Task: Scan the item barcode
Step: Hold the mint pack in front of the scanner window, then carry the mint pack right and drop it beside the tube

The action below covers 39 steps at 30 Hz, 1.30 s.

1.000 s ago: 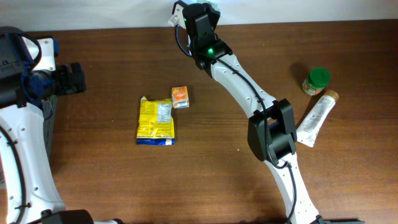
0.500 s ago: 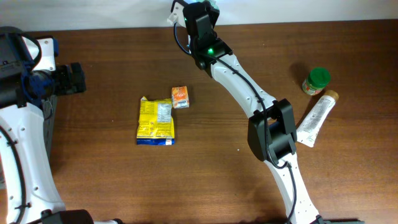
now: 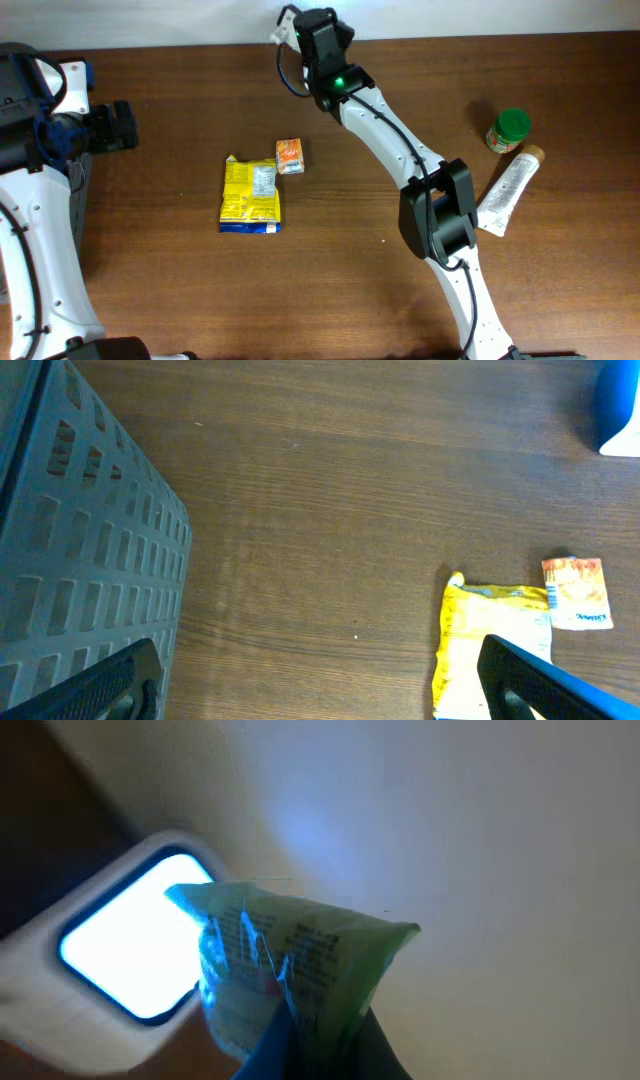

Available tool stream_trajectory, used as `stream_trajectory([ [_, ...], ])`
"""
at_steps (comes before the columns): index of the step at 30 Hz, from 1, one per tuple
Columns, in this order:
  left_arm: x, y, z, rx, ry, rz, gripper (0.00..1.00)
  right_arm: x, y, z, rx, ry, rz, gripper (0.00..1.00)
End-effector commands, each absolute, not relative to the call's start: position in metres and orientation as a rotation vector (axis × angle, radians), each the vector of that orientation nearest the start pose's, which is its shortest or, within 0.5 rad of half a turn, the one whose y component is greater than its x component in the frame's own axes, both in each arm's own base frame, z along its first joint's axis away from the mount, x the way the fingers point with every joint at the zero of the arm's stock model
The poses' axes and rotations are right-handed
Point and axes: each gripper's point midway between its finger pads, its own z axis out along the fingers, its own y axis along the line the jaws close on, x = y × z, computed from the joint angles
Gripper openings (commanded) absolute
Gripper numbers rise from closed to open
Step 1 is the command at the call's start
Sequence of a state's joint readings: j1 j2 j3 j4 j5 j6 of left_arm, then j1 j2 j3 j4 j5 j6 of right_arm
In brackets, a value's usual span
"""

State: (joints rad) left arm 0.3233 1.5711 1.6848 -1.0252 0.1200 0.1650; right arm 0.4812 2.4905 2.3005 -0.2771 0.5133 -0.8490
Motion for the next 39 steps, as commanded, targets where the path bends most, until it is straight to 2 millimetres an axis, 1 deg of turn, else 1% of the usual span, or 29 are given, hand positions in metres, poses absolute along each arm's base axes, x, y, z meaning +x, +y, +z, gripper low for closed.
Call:
stream_trajectory([
  [1, 0.393, 0.112, 0.271, -0.131, 2.471, 0.061, 0.99, 0.615, 0.228, 0.305, -0.672, 1.776, -0.488, 0.04],
  [2, 0.393, 0.112, 0.271, -0.130, 2.471, 0.061, 0.99, 0.603, 0.225, 0.324, -0.622, 1.793, -0.419, 0.04],
  [4, 0.393, 0.112, 0.271, -0.130, 2.471, 0.061, 0.99, 0.578, 0.221, 0.350, -0.555, 1.839, -0.265, 0.04],
  [5, 0.393, 0.112, 0.271, -0.130, 2.471, 0.061, 0.99, 0.566, 0.219, 0.359, -0.530, 1.863, -0.194, 0.04],
  [6, 0.393, 0.112, 0.271, -0.130, 2.471, 0.061, 0.99, 0.549, 0.218, 0.367, -0.523, 1.898, -0.103, 0.04],
  [7, 0.393, 0.112, 0.271, -0.131, 2.471, 0.062, 0.99, 0.521, 0.212, 0.376, -0.517, 1.964, 0.027, 0.04],
  [8, 0.393, 0.112, 0.271, -0.131, 2.471, 0.062, 0.99, 0.506, 0.205, 0.379, -0.491, 2.009, 0.082, 0.04],
  [9, 0.393, 0.112, 0.271, -0.130, 2.471, 0.061, 0.99, 0.489, 0.194, 0.380, -0.432, 2.076, 0.136, 0.04],
  [10, 0.393, 0.112, 0.271, -0.130, 2.471, 0.062, 0.99, 0.476, 0.183, 0.380, -0.373, 2.128, 0.173, 0.04],
  [11, 0.393, 0.112, 0.271, -0.130, 2.471, 0.061, 0.99, 0.454, 0.161, 0.375, -0.266, 2.230, 0.221, 0.04],
  [12, 0.393, 0.112, 0.271, -0.130, 2.471, 0.061, 0.99, 0.444, 0.148, 0.371, -0.207, 2.286, 0.241, 0.04],
  [13, 0.393, 0.112, 0.271, -0.130, 2.471, 0.061, 0.99, 0.433, 0.130, 0.364, -0.133, 2.352, 0.250, 0.04],
  [14, 0.393, 0.112, 0.271, -0.130, 2.471, 0.061, 0.99, 0.426, 0.109, 0.353, -0.035, 2.424, 0.239, 0.04],
  [15, 0.393, 0.112, 0.271, -0.130, 2.471, 0.061, 0.99, 0.421, 0.089, 0.343, 0.044, 2.477, 0.219, 0.04],
  [18, 0.393, 0.112, 0.271, -0.130, 2.471, 0.062, 0.99, 0.415, 0.041, 0.313, 0.205, 2.609, 0.151, 0.04],
  [19, 0.393, 0.112, 0.271, -0.131, 2.471, 0.062, 0.99, 0.415, 0.022, 0.297, 0.273, 2.667, 0.125, 0.04],
  [21, 0.393, 0.112, 0.271, -0.130, 2.471, 0.062, 0.99, 0.416, 0.000, 0.272, 0.357, 2.744, 0.096, 0.04],
  [23, 0.393, 0.112, 0.271, -0.130, 2.471, 0.061, 0.99, 0.419, -0.020, 0.241, 0.439, 2.831, 0.072, 0.04],
  [25, 0.393, 0.112, 0.271, -0.130, 2.471, 0.061, 0.99, 0.420, -0.037, 0.207, 0.512, 2.922, 0.054, 0.04],
  [29, 0.393, 0.112, 0.271, -0.130, 2.471, 0.062, 0.99, 0.414, -0.056, 0.143, 0.620, 3.086, 0.035, 0.04],
  [31, 0.393, 0.112, 0.271, -0.130, 2.471, 0.062, 0.99, 0.409, -0.063, 0.120, 0.661, 3.145, 0.025, 0.04],
  [34, 0.393, 0.112, 0.271, -0.130, 2.470, 0.061, 0.99, 0.398, -0.078, 0.093, 0.727, 3.189, -0.050, 0.04],
  [37, 0.393, 0.112, 0.271, -0.130, 2.471, 0.061, 0.99, 0.388, -0.093, 0.084, 0.811, 3.191, -0.185, 0.04],
  [39, 0.393, 0.112, 0.271, -0.130, 2.471, 0.061, 0.99, 0.384, -0.105, 0.085, 0.866, 3.170, -0.281, 0.04],
])
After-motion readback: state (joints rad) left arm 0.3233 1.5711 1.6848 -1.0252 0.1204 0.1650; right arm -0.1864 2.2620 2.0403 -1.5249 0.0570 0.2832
